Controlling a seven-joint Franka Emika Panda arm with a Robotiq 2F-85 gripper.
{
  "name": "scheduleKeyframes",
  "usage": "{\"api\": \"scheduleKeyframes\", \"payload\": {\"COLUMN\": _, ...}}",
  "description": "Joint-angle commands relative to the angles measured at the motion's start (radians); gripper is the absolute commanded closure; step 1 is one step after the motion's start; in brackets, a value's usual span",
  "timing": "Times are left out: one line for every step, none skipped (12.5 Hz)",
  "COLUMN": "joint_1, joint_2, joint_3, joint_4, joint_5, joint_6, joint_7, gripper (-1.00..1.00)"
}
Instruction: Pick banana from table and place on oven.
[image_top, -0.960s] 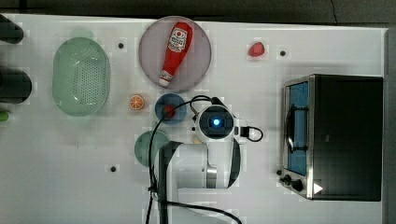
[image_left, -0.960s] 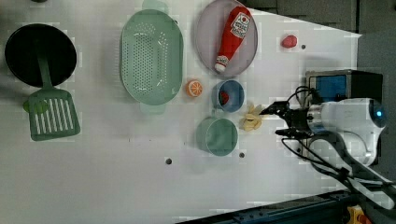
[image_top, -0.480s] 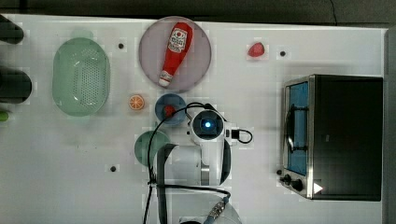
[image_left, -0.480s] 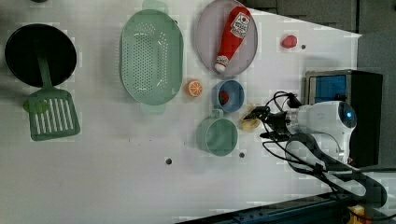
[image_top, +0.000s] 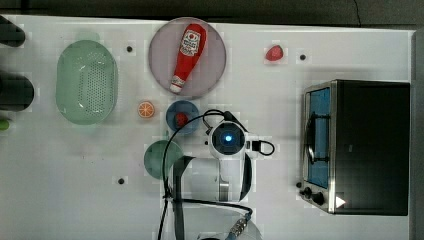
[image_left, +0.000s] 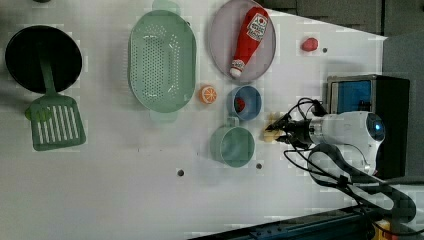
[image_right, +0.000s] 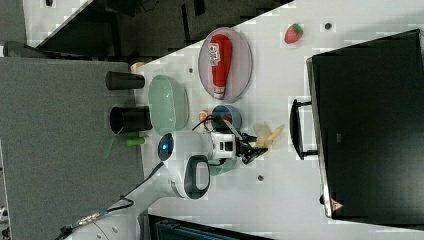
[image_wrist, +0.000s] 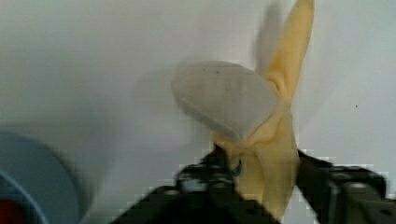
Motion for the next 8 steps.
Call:
{"api": "scheduleKeyframes", "payload": {"joint_1": -0.001, "joint_2": -0.009, "joint_3": 0.023, "joint_4": 0.031, "joint_5": 0.003, "joint_6": 0.024, "joint_7": 0.028, "gripper": 0.47}}
{"api": "scheduleKeyframes", "payload": {"joint_1": -0.001, "joint_2": -0.022, "joint_3": 0.023, "joint_4": 0.032, "joint_5": 0.003, "joint_6": 0.024, "joint_7": 0.028, "gripper": 0.47}}
{"api": "scheduleKeyframes", "payload": {"joint_1": -0.001, "joint_2": -0.047, "joint_3": 0.023, "joint_4": 0.031, "joint_5": 0.003, "joint_6": 0.022, "joint_7": 0.028, "gripper": 0.47}}
{"api": "scheduleKeyframes", "payload": {"joint_1": -0.001, "joint_2": -0.086, "joint_3": 0.024, "joint_4": 0.032, "joint_5": 0.003, "joint_6": 0.018, "joint_7": 0.028, "gripper": 0.47}}
{"api": "scheduleKeyframes", "payload": {"joint_1": -0.001, "joint_2": -0.139, "joint_3": 0.024, "joint_4": 0.032, "joint_5": 0.003, "joint_6": 0.002, "joint_7": 0.028, "gripper": 0.47}}
{"api": "scheduleKeyframes", "payload": {"joint_1": -0.001, "joint_2": -0.202, "joint_3": 0.024, "joint_4": 0.035, "joint_5": 0.003, "joint_6": -0.038, "joint_7": 0.028, "gripper": 0.47}}
{"api": "scheduleKeyframes", "payload": {"joint_1": 0.0, "joint_2": -0.27, "joint_3": 0.024, "joint_4": 0.044, "joint_5": 0.003, "joint_6": -0.103, "joint_7": 0.028, "gripper": 0.47}}
{"api": "scheduleKeyframes", "payload": {"joint_1": 0.0, "joint_2": -0.339, "joint_3": 0.025, "joint_4": 0.059, "joint_5": 0.003, "joint_6": -0.185, "joint_7": 0.028, "gripper": 0.47}}
